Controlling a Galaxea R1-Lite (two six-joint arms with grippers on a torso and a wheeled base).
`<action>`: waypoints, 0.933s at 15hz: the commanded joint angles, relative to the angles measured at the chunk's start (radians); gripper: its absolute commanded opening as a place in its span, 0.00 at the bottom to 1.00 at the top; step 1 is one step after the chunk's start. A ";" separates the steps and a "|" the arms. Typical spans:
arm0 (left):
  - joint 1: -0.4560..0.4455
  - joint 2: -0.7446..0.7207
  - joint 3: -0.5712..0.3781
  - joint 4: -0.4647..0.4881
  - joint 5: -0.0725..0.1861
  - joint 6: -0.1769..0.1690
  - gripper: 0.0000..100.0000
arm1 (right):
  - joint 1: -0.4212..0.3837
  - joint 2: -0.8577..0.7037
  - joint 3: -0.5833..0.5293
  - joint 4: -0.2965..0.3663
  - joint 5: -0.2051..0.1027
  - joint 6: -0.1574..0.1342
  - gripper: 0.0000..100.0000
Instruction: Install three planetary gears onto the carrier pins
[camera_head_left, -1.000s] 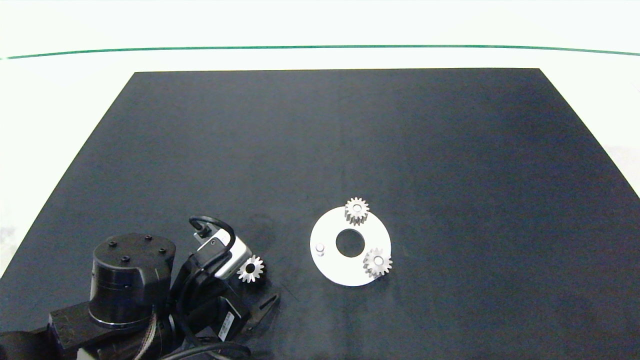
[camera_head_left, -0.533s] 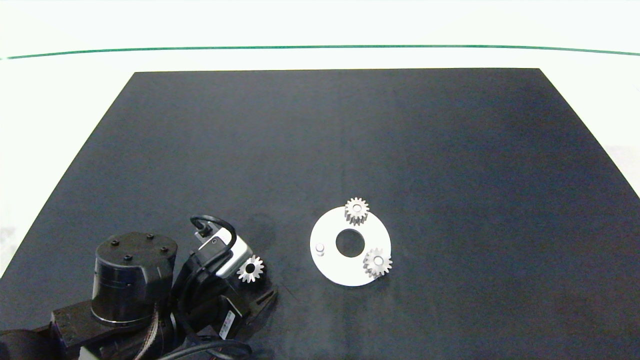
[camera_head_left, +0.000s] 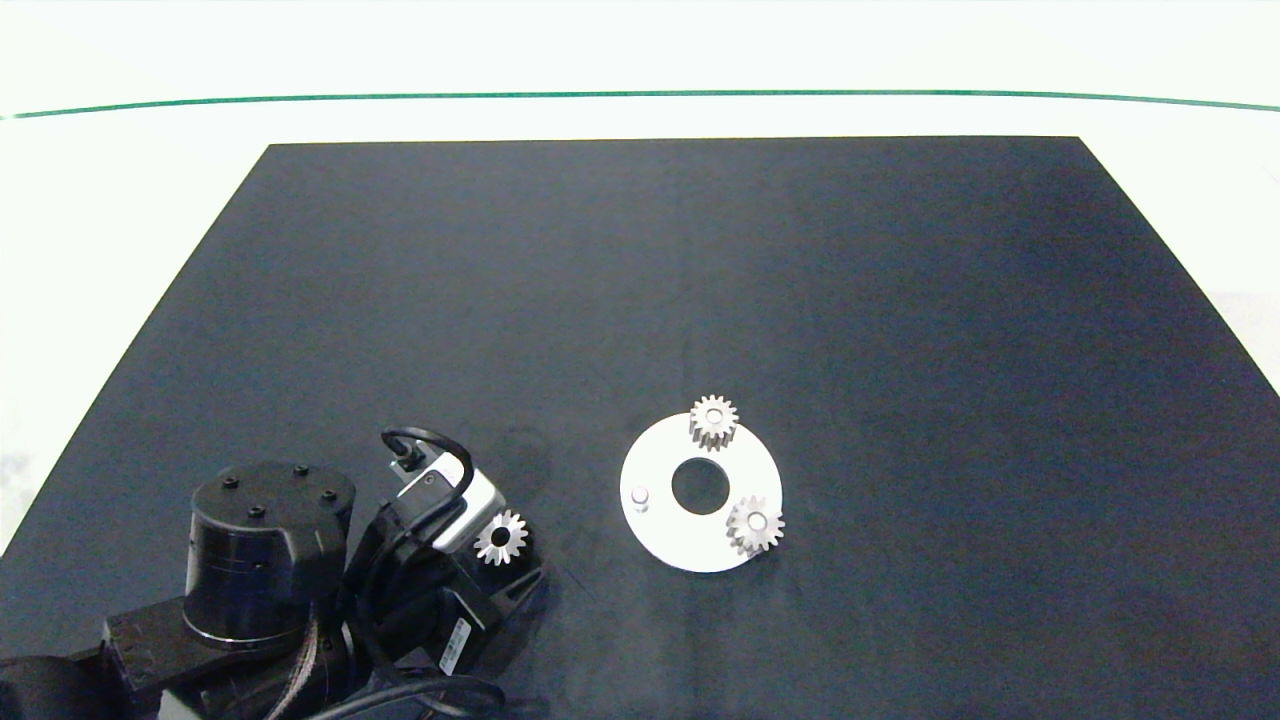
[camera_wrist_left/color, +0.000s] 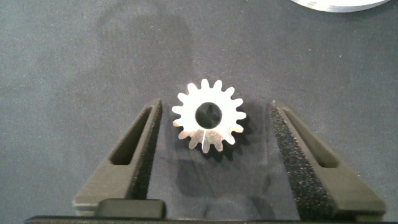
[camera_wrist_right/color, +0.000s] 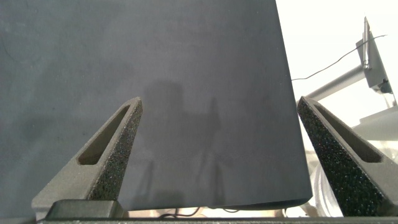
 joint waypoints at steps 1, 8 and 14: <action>0.000 -0.002 0.000 -0.004 0.001 0.002 0.62 | 0.000 0.003 0.002 0.003 -0.002 0.002 1.00; 0.000 -0.002 -0.003 -0.003 0.015 0.007 0.47 | 0.000 0.003 0.000 0.003 -0.002 0.002 1.00; -0.002 0.007 -0.004 -0.003 0.022 0.016 0.35 | 0.000 0.003 -0.005 0.003 -0.002 0.005 1.00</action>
